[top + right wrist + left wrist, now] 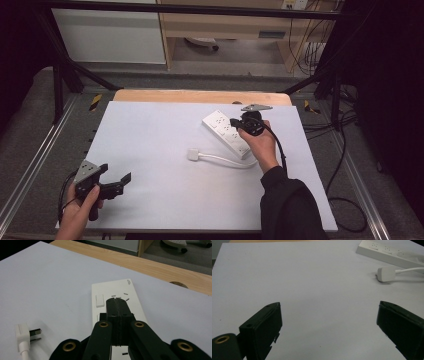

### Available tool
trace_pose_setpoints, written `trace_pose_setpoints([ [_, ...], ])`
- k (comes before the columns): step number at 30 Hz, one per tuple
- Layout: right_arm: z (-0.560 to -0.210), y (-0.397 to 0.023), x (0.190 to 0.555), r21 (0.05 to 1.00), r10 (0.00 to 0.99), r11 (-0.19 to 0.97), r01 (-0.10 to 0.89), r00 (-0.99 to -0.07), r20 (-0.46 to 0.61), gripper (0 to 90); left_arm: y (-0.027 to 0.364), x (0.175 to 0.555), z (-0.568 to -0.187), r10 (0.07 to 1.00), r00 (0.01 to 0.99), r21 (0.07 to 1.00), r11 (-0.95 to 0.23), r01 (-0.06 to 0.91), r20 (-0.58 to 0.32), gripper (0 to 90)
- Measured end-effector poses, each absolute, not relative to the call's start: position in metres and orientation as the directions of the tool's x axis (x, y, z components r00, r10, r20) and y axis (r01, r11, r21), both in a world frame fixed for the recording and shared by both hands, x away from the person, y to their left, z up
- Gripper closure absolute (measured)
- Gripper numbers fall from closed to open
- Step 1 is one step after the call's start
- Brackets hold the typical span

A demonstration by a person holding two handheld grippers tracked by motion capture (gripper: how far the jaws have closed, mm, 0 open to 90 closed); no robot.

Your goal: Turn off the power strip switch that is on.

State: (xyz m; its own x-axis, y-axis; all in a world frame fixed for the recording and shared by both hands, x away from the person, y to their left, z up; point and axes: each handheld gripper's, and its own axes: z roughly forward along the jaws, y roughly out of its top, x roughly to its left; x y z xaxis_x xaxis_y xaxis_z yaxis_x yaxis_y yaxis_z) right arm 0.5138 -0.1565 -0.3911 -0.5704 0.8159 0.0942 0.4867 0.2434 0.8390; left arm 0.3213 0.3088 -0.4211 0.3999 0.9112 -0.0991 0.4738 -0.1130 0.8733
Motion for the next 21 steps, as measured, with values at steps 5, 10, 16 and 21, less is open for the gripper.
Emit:
trace_pose_setpoints([
  [5,-0.3942,-0.1542,0.5144,0.833,0.815,0.250,0.494,-0.571,0.094,90.0,0.3086,0.3214,-0.4213,0.911,0.401,0.873,-0.115,0.475,-0.098,6.2],
  [10,-0.3968,-0.1524,0.5149,0.828,0.813,0.261,0.497,-0.575,0.090,90.0,0.3085,0.3213,-0.4209,0.911,0.401,0.874,-0.113,0.473,-0.099,6.2],
  [16,-0.3987,-0.1506,0.5151,0.821,0.811,0.268,0.504,-0.579,0.091,90.0,0.3086,0.3213,-0.4209,0.910,0.402,0.874,-0.114,0.473,-0.099,6.2],
  [21,-0.4004,-0.1501,0.5154,0.818,0.810,0.269,0.508,-0.579,0.093,90.0,0.3085,0.3213,-0.4210,0.910,0.403,0.873,-0.116,0.474,-0.097,6.2],
])
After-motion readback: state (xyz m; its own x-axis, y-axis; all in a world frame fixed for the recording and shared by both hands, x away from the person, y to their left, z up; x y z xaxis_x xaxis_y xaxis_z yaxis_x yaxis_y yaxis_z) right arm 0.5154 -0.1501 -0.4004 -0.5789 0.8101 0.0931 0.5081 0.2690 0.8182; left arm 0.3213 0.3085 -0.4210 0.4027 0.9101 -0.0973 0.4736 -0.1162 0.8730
